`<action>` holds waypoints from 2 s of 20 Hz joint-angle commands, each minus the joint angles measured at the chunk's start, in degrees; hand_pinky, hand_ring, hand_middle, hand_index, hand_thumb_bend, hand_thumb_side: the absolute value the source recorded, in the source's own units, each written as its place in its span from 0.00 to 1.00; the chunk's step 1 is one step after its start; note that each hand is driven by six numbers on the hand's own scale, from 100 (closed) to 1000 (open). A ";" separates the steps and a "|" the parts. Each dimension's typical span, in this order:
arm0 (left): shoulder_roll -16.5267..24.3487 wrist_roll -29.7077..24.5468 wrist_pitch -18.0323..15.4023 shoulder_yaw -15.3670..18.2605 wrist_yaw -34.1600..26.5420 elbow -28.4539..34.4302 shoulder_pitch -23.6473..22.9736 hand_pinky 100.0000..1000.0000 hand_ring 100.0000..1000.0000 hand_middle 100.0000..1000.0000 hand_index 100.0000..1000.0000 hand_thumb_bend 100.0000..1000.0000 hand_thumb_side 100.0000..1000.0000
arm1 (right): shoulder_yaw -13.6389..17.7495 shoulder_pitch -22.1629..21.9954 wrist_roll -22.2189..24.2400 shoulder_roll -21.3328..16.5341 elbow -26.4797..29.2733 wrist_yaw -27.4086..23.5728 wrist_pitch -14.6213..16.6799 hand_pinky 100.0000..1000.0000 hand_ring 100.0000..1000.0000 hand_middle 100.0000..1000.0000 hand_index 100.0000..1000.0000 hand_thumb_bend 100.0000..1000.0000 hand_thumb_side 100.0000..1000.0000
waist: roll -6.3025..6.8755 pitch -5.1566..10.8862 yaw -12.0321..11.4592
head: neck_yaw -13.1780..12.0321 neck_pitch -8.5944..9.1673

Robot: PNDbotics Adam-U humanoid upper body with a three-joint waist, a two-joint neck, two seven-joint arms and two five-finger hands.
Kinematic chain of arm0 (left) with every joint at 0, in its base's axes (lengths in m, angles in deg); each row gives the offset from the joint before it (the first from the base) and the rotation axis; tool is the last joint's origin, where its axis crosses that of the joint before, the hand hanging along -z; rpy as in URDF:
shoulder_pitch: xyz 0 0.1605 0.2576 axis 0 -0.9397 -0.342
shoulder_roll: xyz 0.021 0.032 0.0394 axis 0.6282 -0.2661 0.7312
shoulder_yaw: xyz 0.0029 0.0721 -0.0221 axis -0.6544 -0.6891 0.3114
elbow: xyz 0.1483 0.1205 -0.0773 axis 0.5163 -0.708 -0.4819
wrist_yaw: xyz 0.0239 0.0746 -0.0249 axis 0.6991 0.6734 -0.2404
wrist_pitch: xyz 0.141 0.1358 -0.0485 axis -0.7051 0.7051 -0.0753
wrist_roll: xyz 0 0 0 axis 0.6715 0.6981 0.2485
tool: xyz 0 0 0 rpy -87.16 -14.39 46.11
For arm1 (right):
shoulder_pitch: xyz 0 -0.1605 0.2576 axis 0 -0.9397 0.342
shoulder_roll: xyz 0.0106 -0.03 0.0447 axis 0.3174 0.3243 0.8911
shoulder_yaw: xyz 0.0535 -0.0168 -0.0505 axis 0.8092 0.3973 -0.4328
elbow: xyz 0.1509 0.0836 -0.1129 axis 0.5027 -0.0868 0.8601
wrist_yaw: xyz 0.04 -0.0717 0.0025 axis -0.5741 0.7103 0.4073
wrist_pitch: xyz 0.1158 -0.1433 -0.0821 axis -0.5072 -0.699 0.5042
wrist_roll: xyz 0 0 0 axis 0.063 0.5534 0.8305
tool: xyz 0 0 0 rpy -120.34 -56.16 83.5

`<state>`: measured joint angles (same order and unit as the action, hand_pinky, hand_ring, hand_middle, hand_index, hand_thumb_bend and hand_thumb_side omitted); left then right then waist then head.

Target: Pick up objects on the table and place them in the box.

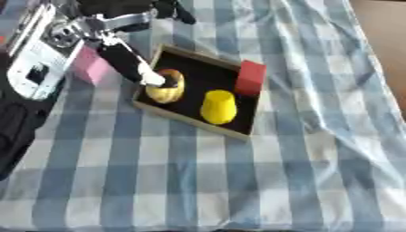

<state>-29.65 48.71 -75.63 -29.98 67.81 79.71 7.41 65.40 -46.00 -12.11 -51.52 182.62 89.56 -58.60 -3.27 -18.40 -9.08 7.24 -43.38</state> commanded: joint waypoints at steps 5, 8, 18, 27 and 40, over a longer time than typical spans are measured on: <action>14.84 3.80 5.78 6.60 0.28 8.39 -3.89 0.92 0.87 0.80 0.90 0.51 0.26 | 1.46 -0.66 -0.84 -2.46 0.95 -0.05 -0.17 0.78 0.72 0.52 0.68 0.16 0.26 | 1.12 0.80 -1.11 | 0.28 -0.08; 20.50 3.41 7.30 8.19 2.00 8.47 -7.20 0.93 0.89 0.82 0.92 0.56 0.28 | 1.62 -0.94 -0.99 -2.78 0.95 0.05 -0.24 0.78 0.72 0.52 0.68 0.16 0.26 | 1.07 0.70 -1.36 | -0.08 0.17; 25.41 -1.52 4.12 8.05 1.65 1.56 -10.97 0.96 0.90 0.81 0.89 0.68 0.16 | 1.72 -1.14 -1.16 -2.73 0.95 -0.11 -0.61 0.78 0.72 0.52 0.68 0.17 0.26 | 0.08 0.50 -1.76 | -0.76 1.85; 24.23 -0.73 3.44 8.49 8.21 -5.37 -7.36 0.96 0.91 0.83 0.93 0.74 0.15 | 1.74 -1.26 -1.37 -2.79 0.95 -0.43 -0.86 0.78 0.72 0.51 0.68 0.17 0.26 | -0.51 -0.08 -1.51 | -1.71 3.30; 24.06 7.96 12.66 14.21 8.44 -15.81 -4.30 0.96 0.91 0.82 0.89 0.64 0.27 | 1.75 -0.95 -1.38 -2.89 0.95 -0.60 -0.95 0.78 0.72 0.51 0.68 0.17 0.26 | -0.92 -1.24 -1.05 | -1.02 4.71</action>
<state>-6.91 55.97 -64.07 -17.05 77.06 64.02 1.91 66.35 -47.75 -13.28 -52.54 182.62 89.33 -59.46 -3.69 -20.01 -10.13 6.15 -39.35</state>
